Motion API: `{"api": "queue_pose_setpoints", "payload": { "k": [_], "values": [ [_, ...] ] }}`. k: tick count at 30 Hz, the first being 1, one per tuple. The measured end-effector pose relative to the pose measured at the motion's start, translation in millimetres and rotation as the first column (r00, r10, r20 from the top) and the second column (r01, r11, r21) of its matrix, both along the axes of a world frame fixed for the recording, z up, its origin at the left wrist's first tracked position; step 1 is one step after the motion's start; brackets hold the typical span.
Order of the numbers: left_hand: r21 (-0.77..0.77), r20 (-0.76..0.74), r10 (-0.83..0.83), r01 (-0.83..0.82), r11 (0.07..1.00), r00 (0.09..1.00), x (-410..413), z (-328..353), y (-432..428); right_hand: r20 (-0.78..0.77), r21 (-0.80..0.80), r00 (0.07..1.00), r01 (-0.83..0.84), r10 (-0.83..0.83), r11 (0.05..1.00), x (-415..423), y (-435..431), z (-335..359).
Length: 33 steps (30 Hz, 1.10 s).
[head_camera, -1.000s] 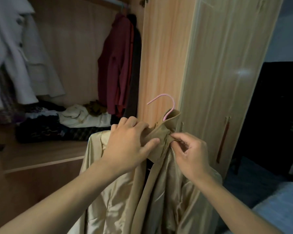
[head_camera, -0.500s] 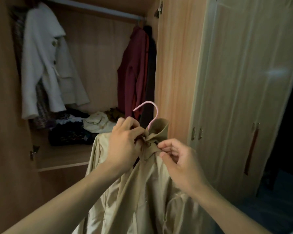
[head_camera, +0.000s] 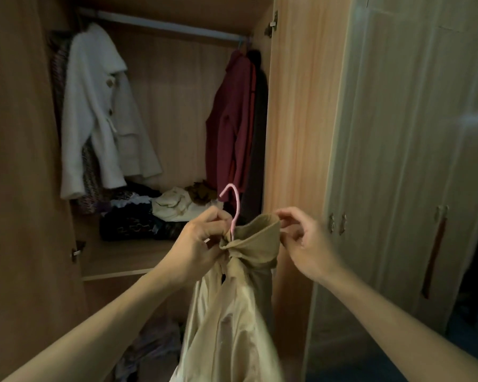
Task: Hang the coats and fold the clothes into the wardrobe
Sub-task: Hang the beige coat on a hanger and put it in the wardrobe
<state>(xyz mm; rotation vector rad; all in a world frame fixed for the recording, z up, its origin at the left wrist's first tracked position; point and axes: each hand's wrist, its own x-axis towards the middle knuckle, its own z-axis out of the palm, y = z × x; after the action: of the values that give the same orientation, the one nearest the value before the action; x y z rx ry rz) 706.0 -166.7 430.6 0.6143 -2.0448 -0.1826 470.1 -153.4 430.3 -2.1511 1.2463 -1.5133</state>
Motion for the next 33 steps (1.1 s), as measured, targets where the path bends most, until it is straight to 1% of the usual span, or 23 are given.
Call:
{"api": "queue_pose_setpoints", "payload": {
  "k": [1,4,5,6,7,8,9,10,12,13,14,15,16,17,18,19,21,23,25,27,29,31,33],
  "values": [
    [0.008,0.014,-0.037,0.037,0.999,0.999,0,0,2,-0.039,0.038,0.998,-0.053,0.054,0.998,2,-4,0],
    [0.031,0.005,-0.138,0.137,0.990,0.990,1,0,7,-0.229,0.042,0.960,-0.158,0.164,0.987,11,-15,-3],
    [0.028,-0.004,-0.152,0.152,0.988,0.988,2,0,9,-0.307,0.027,0.931,-0.200,0.198,0.979,16,-16,-6],
    [0.024,-0.009,-0.153,0.153,0.988,0.988,3,-1,11,-0.350,-0.025,0.909,-0.251,0.227,0.968,21,-17,-8],
    [0.017,-0.013,-0.151,0.152,0.988,0.988,5,-2,13,-0.329,-0.061,0.904,-0.308,0.272,0.949,27,-16,-9],
    [0.010,-0.006,-0.144,0.144,0.990,0.990,6,-4,14,-0.251,-0.015,0.898,-0.377,0.361,0.926,32,-16,-10],
    [0.006,-0.001,-0.133,0.133,0.991,0.991,8,-5,14,-0.140,0.052,0.872,-0.466,0.468,0.883,34,-18,-10],
    [-0.002,0.012,-0.112,0.112,0.994,0.994,10,-7,14,-0.110,0.087,0.849,-0.510,0.517,0.856,40,-21,-14],
    [-0.051,0.070,-0.038,0.041,0.998,0.997,15,-11,13,-0.209,0.113,0.865,-0.443,0.457,0.889,45,-22,-21],
    [-0.060,0.096,0.000,0.005,0.998,0.995,18,-13,13,-0.231,0.097,0.881,-0.402,0.414,0.910,44,-25,-26],
    [-0.091,0.128,0.053,-0.041,0.995,0.990,21,-15,13,-0.219,0.125,0.898,-0.362,0.382,0.924,44,-26,-28],
    [-0.063,0.121,0.070,-0.062,0.996,0.990,22,-18,14,-0.258,0.111,0.912,-0.301,0.320,0.947,44,-29,-31],
    [-0.056,0.129,0.099,-0.092,0.994,0.987,23,-20,16,-0.245,0.117,0.914,-0.303,0.323,0.946,44,-29,-33],
    [-0.015,0.097,0.098,-0.097,0.995,0.990,24,-19,20,-0.237,0.098,0.921,-0.292,0.308,0.951,44,-33,-38],
    [-0.038,0.095,0.118,-0.115,0.993,0.988,25,-17,22,-0.205,0.068,0.931,-0.293,0.301,0.954,45,-33,-40],
    [-0.010,0.088,0.105,-0.105,0.994,0.991,26,-13,26,-0.199,0.020,0.932,-0.304,0.302,0.952,46,-34,-43],
    [0.047,0.089,0.022,-0.026,0.999,0.996,27,-5,31,-0.221,-0.093,0.924,-0.338,0.311,0.937,47,-34,-44],
    [0.129,0.069,-0.012,0.003,0.992,0.998,31,-2,34,-0.256,-0.179,0.932,-0.306,0.256,0.935,48,-28,-42],
    [0.221,0.013,0.040,-0.042,0.974,0.999,33,1,34,-0.274,-0.254,0.948,-0.235,0.164,0.938,44,-24,-42],
    [0.275,-0.025,0.114,-0.102,0.956,0.993,34,3,35,-0.228,-0.284,0.967,-0.174,0.110,0.943,41,-22,-43],
    [0.322,-0.019,0.137,-0.124,0.939,0.990,35,8,39,-0.146,-0.286,0.986,-0.120,0.081,0.951,39,-19,-42],
    [0.364,0.009,0.141,-0.135,0.922,0.990,34,12,45,-0.084,-0.283,0.995,-0.076,0.054,0.956,36,-15,-40],
    [0.366,0.074,0.145,-0.162,0.916,0.987,33,18,53,-0.054,-0.265,0.998,-0.040,0.026,0.963,32,-10,-37]
  ]
}}
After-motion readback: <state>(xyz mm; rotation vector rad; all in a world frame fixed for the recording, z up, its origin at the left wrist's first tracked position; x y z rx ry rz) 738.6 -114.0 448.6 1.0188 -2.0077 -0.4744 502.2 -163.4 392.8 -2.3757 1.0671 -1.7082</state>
